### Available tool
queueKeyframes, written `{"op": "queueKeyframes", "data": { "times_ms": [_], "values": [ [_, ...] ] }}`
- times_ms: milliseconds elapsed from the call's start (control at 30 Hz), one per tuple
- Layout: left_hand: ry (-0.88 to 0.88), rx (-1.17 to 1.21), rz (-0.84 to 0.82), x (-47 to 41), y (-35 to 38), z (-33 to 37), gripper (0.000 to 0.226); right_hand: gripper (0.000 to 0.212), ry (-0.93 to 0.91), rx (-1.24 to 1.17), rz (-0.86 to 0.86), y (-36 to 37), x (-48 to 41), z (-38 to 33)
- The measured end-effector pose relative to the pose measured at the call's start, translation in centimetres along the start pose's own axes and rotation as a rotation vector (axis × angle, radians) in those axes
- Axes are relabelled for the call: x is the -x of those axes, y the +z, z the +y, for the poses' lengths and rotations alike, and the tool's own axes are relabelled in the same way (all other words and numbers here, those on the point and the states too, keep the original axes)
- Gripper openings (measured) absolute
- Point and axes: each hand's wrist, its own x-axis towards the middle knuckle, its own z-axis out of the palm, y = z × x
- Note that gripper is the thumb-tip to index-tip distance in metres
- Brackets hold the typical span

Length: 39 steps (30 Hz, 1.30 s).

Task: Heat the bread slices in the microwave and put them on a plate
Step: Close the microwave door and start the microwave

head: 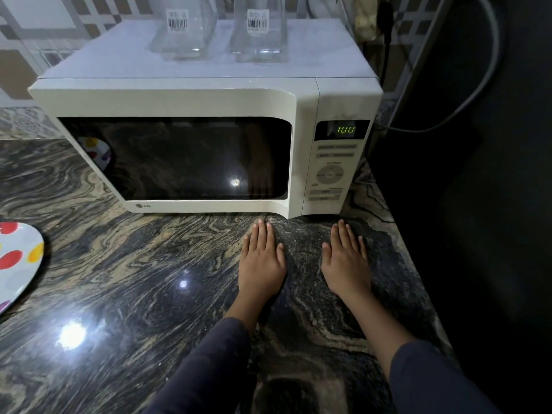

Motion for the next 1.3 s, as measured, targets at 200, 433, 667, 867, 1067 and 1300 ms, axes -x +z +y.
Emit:
{"op": "queueKeyframes", "data": {
  "times_ms": [200,433,667,867,1067,1300],
  "values": [
    [-0.007,-0.009,-0.012,0.0,-0.1,-0.1,0.067,0.052,0.02,-0.203,0.061,0.0,-0.4,0.2],
    [0.009,-0.011,0.002,-0.2,0.0,0.0,0.075,0.066,0.272,-1.004,0.183,-3.9,-4.4,-0.9],
    [0.009,0.007,0.013,-0.2,0.3,-0.1,0.075,0.064,0.251,-1.09,0.259,-4.5,-6.7,-1.8],
    [0.011,-0.013,0.015,0.0,0.4,-0.3,0.074,0.065,0.257,-1.033,0.261,-5.0,-7.6,-1.4],
    [0.012,0.002,0.005,-0.3,0.3,-0.3,0.076,0.066,0.252,-1.077,0.242,-5.6,-7.6,-1.4],
    [-0.015,0.219,-0.037,-0.3,-0.9,-0.8,0.059,0.047,0.151,-1.06,0.261,-8.5,-6.9,-1.9]
  ]
}}
